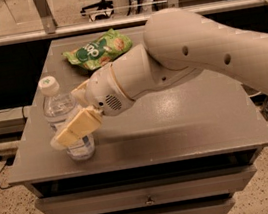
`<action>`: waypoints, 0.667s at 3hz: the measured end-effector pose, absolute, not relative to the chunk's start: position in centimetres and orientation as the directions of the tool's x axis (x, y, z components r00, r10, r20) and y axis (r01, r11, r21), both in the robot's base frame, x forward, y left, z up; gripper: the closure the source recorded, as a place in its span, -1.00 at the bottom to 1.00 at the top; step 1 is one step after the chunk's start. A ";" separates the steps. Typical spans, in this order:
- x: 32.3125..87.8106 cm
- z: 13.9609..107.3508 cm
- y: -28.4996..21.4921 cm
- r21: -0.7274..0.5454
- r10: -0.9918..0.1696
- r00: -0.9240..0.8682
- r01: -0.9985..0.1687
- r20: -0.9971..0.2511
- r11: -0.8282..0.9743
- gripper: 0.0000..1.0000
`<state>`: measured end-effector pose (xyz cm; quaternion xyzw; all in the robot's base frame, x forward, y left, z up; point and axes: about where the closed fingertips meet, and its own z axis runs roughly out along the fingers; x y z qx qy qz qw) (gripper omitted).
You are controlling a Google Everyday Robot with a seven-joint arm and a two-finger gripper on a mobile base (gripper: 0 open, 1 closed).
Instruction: Knock blue plastic bottle over
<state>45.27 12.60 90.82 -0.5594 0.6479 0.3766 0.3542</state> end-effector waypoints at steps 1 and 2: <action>46.1 91.0 11.4 0.110 -0.445 -0.160 -0.985 -0.881 0.136 -0.01; 47.7 92.2 8.5 0.106 -0.430 -0.187 -0.973 -0.884 0.205 0.45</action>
Offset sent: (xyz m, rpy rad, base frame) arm 0.0522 -0.0915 0.0319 0.0220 0.0055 -0.2323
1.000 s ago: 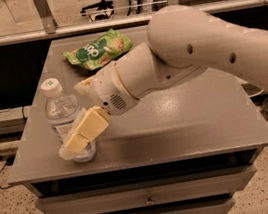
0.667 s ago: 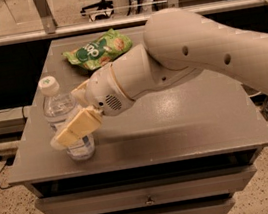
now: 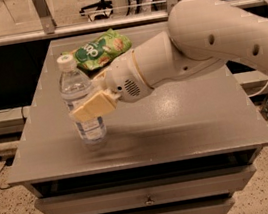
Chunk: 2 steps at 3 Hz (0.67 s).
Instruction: Knock blue plastic bottle over
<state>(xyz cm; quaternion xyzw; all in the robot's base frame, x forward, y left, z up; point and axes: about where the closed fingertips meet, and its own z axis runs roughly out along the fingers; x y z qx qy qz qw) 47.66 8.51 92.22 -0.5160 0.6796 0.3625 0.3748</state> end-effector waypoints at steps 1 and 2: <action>49.9 95.6 4.6 0.036 -0.463 -0.161 -0.963 -0.872 0.266 0.91; 52.2 99.7 0.6 -0.076 -0.569 -0.114 -0.951 -0.814 0.300 1.00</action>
Offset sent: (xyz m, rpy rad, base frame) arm 0.0969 -0.1562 0.1048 -0.5424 -0.2986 -0.1326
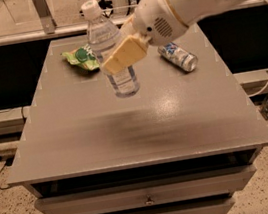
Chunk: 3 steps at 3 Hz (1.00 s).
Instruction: Knock blue plastic bottle over
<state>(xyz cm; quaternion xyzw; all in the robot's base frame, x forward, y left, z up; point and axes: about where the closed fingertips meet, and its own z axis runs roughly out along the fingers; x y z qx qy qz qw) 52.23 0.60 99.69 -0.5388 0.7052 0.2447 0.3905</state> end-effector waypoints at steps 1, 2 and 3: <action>52.6 100.4 0.1 -0.195 -0.779 -0.029 -0.962 -0.626 0.192 1.00; 52.7 97.5 -0.4 -0.241 -0.896 0.023 -0.966 -0.444 0.094 1.00; 54.4 93.2 -2.1 -0.254 -0.963 0.001 -0.965 -0.269 0.070 1.00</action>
Offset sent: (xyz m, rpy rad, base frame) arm 0.0432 -0.0685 -0.0597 -0.9668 -0.1554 0.1096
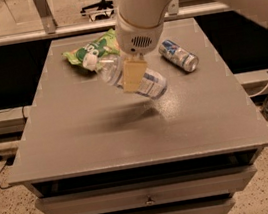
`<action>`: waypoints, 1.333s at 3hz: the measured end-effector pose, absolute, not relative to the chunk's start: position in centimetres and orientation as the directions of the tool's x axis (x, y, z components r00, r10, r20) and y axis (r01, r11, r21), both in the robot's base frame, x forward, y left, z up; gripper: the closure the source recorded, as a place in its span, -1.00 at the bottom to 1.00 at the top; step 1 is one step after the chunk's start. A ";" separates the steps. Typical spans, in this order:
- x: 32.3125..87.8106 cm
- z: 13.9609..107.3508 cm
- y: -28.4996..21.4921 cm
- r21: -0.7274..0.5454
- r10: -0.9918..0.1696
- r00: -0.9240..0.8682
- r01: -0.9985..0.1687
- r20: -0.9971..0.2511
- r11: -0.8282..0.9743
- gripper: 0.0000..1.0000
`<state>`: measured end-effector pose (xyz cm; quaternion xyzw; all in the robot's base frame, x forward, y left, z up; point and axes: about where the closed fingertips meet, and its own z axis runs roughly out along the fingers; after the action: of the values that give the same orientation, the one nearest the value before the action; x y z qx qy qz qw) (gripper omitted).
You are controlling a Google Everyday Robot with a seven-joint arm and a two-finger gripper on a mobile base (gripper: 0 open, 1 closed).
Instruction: Knock blue plastic bottle over
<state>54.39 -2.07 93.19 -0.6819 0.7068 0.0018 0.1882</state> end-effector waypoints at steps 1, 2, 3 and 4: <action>55.6 88.9 -2.6 -0.226 -0.980 -0.066 -0.968 -0.186 0.108 0.72; 55.9 85.7 -2.1 -0.178 -0.975 -0.126 -0.971 -0.183 0.159 0.25; 55.1 84.2 -0.5 -0.128 -0.961 -0.150 -0.975 -0.230 0.183 -0.21; 54.8 84.3 0.0 -0.117 -0.954 -0.152 -0.975 -0.260 0.188 -0.83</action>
Offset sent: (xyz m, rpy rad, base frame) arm 0.0110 0.0163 -0.1140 -0.0304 0.1828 -0.1758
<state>54.80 0.04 84.28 -0.6361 0.7581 0.0390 0.1388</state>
